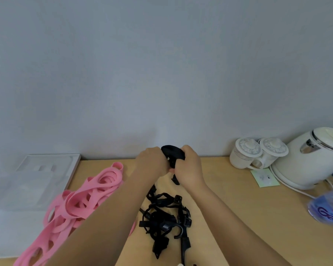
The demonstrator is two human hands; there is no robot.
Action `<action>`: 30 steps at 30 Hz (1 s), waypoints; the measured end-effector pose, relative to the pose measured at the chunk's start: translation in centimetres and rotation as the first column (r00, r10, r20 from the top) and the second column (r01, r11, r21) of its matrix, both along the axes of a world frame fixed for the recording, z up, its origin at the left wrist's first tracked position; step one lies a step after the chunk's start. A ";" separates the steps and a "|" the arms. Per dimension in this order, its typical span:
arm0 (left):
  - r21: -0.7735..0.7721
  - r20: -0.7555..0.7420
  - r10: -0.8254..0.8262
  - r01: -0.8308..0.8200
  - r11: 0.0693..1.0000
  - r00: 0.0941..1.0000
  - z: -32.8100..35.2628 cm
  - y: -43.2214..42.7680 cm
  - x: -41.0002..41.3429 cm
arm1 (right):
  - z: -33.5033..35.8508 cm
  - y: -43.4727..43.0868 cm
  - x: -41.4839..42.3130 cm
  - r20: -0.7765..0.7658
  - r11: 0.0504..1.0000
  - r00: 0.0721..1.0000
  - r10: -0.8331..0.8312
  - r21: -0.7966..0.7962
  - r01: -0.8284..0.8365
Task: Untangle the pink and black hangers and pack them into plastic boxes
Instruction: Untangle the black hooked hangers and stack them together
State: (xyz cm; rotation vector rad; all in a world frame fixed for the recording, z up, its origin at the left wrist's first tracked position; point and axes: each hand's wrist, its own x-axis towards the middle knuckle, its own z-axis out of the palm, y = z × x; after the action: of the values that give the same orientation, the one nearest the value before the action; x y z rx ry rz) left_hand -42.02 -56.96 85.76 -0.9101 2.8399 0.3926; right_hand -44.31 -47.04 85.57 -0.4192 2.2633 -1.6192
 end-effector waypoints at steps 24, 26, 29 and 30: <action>0.350 0.038 -0.001 -0.012 0.937 0.999 0.3 -1.2 -1.1 | -0.6 2.6 -2.9 -0.108 0.960 0.986 0.125 0.263 -0.093; 0.348 0.091 -0.081 0.045 0.936 0.993 0.6 -1.2 -0.8 | -0.8 3.2 -3.3 -0.054 0.971 0.996 0.077 0.231 -0.063; 0.187 0.183 -0.228 0.194 0.963 0.956 0.9 -0.3 0.0 | -0.5 3.6 -4.2 0.000 0.989 1.000 -0.014 0.146 0.013; 0.138 0.215 -0.279 0.254 0.957 0.936 0.9 0.2 0.4 | -0.4 3.5 -4.5 0.026 0.992 0.999 -0.027 0.123 0.024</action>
State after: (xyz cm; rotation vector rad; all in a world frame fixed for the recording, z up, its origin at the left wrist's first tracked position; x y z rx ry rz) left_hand -41.65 -56.78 86.69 -0.5017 2.6462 0.3744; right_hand -48.78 -43.53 85.20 -0.3360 2.3408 -1.4785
